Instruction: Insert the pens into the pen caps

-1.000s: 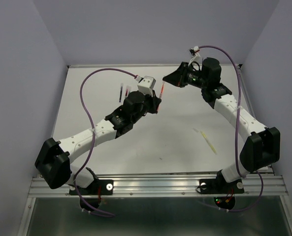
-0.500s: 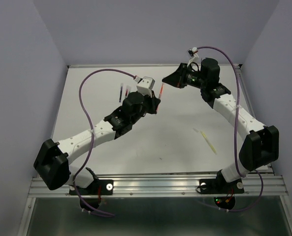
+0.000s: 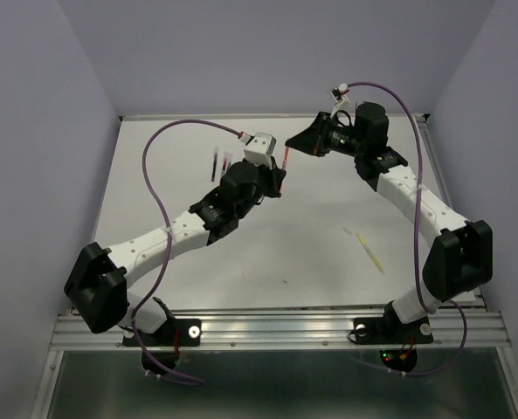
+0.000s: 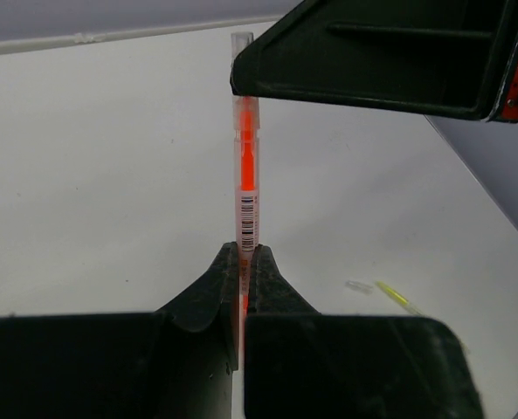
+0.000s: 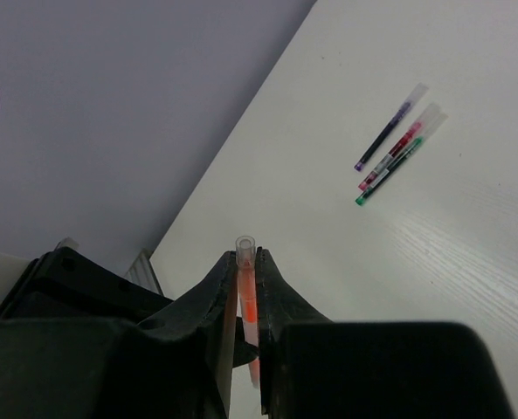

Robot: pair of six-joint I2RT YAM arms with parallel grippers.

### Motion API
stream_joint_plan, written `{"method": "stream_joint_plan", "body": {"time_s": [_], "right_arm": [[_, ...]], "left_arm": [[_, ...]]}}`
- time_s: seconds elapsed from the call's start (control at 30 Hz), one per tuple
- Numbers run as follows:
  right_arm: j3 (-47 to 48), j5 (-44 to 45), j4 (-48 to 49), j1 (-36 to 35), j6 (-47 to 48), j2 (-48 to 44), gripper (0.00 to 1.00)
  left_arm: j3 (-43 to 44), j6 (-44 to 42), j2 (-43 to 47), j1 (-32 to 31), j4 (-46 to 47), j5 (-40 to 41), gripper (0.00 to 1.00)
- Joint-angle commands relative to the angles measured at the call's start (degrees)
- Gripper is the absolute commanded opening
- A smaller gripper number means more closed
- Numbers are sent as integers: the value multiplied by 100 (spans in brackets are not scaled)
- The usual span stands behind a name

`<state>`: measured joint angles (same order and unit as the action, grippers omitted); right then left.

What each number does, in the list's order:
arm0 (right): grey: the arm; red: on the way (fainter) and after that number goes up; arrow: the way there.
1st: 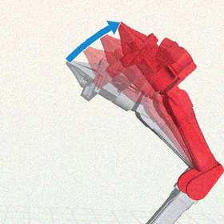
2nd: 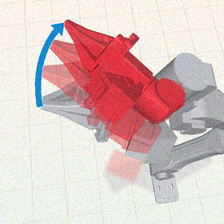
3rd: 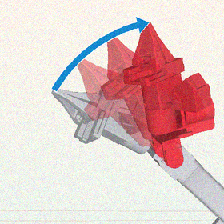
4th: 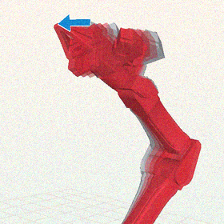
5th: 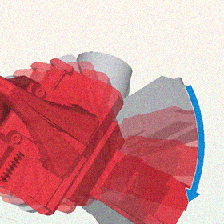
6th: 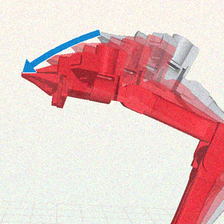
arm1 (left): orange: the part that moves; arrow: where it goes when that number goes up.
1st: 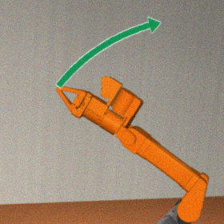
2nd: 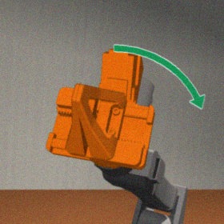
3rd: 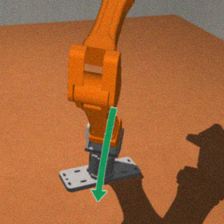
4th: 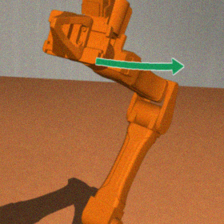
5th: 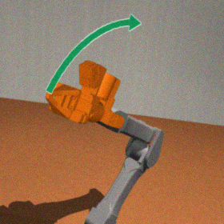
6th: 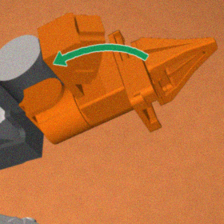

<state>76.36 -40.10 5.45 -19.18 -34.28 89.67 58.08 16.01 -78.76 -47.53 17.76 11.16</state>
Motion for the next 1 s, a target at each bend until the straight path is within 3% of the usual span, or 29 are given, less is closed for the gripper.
{"method": "stream_joint_plan", "body": {"time_s": [0.0,0.57,0.73,0.97], "right_arm": [[160,-323,96,-24,-26,-19,11],[300,-508,-218,-147,499,147,6],[380,-455,-475,-261,730,244,1],[459,-596,-528,-507,747,402,1]], "left_arm": [[423,-239,-78,7,694,229,0],[941,-687,-17,138,834,844,0],[1213,-941,54,226,984,765,0],[1592,-1179,-16,367,1063,800,0]]}}
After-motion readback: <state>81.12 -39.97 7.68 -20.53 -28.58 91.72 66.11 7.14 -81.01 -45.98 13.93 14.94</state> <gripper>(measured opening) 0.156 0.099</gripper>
